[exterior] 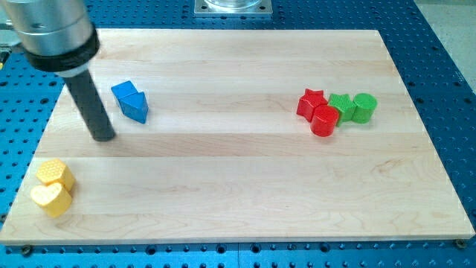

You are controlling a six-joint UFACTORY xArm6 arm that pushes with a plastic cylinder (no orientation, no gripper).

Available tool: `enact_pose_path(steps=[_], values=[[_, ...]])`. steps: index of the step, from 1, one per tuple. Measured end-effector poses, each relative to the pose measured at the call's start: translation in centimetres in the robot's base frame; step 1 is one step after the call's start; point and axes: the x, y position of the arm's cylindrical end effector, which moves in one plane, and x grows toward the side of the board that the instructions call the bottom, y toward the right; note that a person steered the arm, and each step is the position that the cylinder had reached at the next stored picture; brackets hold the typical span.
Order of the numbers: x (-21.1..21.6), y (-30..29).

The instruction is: Move the blue cube parallel to the right of the blue triangle

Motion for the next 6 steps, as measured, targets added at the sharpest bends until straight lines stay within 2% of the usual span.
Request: enact_pose_path(steps=[2, 3, 5, 6], values=[[-5.7, -3.8], [-6.7, -2.4], [-7.0, 9.8], [-7.2, 8.5]])
